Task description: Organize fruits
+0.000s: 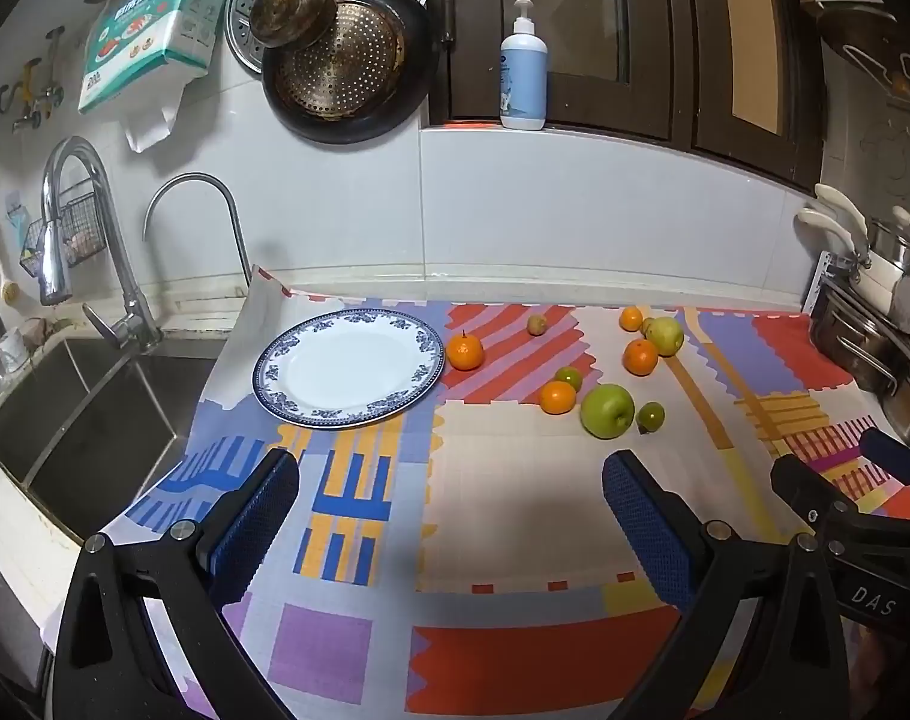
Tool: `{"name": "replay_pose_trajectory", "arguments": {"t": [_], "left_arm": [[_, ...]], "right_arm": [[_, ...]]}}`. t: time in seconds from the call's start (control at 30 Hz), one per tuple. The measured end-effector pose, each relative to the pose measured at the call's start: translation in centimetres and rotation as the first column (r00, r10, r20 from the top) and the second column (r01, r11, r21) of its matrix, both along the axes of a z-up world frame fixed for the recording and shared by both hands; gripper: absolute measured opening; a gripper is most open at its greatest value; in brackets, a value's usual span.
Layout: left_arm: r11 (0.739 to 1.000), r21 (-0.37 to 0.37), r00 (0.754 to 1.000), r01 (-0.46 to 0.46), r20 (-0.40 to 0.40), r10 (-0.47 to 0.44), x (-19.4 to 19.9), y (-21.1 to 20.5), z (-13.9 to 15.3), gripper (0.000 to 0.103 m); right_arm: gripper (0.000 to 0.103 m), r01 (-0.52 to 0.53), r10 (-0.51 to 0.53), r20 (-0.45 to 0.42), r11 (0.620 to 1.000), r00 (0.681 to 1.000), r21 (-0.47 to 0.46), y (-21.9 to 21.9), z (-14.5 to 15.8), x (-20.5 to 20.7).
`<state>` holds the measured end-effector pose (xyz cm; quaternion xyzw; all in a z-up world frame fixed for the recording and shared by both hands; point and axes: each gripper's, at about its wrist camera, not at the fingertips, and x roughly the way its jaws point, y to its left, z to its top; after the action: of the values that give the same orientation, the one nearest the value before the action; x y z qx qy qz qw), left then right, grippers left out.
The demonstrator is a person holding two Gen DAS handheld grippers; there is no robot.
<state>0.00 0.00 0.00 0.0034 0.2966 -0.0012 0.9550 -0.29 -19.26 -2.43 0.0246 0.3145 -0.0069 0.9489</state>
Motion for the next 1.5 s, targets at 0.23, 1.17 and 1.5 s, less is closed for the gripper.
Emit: {"name": "replay_pose_trajectory", "arguments": {"t": [0.23,1.17,1.5], "left_arm": [[1.0,0.0,1.0,0.009,-0.01,-0.009,0.14,-0.22,0.05,0.103],[1.0,0.016,1.0,0.02,-0.008,-0.019,0.3,-0.47,-0.24,0.103],[0.998,0.057,1.0,0.027,-0.013,-0.026,0.46,-0.91,-0.51,0.103]], "right_arm": [[0.102,0.006,-0.006,0.001,1.0,1.0,0.004,-0.11,-0.04,-0.05],[0.102,0.008,-0.008,-0.004,1.0,1.0,0.006,-0.26,-0.08,0.05],[0.102,0.01,-0.01,-0.013,1.0,1.0,0.007,-0.52,-0.39,0.34]]}}
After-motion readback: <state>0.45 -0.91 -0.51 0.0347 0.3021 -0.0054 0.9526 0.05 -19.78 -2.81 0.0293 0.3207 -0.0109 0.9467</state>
